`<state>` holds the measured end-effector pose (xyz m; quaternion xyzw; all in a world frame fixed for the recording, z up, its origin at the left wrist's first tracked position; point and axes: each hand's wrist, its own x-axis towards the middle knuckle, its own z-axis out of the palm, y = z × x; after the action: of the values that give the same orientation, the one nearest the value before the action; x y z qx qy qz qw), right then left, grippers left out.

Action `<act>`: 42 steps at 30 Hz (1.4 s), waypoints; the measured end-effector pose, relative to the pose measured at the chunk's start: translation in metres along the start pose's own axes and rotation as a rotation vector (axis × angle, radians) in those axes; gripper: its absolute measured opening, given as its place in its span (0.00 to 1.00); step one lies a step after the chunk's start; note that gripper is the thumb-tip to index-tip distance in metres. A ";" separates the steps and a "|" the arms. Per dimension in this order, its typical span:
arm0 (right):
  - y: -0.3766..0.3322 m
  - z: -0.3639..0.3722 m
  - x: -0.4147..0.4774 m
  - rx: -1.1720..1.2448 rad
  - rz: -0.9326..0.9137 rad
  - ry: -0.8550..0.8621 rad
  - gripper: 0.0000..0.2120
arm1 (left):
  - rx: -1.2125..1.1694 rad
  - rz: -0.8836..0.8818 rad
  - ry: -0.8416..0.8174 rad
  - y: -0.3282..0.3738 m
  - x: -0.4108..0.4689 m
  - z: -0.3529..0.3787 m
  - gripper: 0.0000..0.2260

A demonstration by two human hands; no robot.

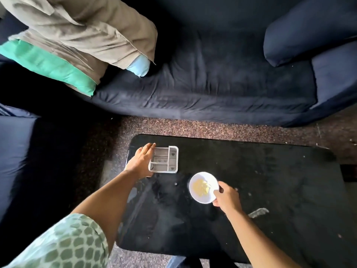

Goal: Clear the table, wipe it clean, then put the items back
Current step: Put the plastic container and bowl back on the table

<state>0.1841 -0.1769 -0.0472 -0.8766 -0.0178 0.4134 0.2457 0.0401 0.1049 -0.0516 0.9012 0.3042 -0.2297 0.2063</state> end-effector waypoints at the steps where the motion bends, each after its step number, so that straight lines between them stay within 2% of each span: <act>1: -0.003 0.003 0.004 0.022 0.012 0.010 0.18 | 0.006 0.005 0.003 -0.001 0.000 0.001 0.54; 10: -0.040 0.027 0.041 0.100 0.073 0.061 0.20 | 0.001 -0.014 0.019 -0.014 0.003 0.009 0.56; 14: -0.049 0.042 0.051 0.165 0.097 0.064 0.17 | -0.008 0.000 0.054 -0.017 0.003 0.012 0.58; 20: -0.045 0.055 0.054 0.299 0.174 0.015 0.20 | -0.026 0.020 0.063 -0.024 0.002 0.011 0.59; 25: -0.037 0.055 0.057 0.375 0.187 -0.002 0.17 | -0.070 0.008 0.054 -0.026 0.000 0.009 0.60; 33: -0.038 0.056 0.064 0.328 0.156 0.081 0.19 | -0.041 0.016 0.052 -0.027 0.004 0.003 0.60; 38: -0.042 0.059 0.069 0.354 0.152 0.086 0.18 | -0.034 -0.006 0.033 -0.025 0.004 0.004 0.60; 42: -0.048 0.059 0.072 0.279 0.117 0.034 0.16 | 0.022 -0.032 -0.001 -0.022 0.003 0.001 0.60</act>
<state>0.1968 -0.0933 -0.1089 -0.8404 0.0950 0.4105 0.3409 0.0279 0.1217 -0.0592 0.8983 0.3159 -0.2366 0.1930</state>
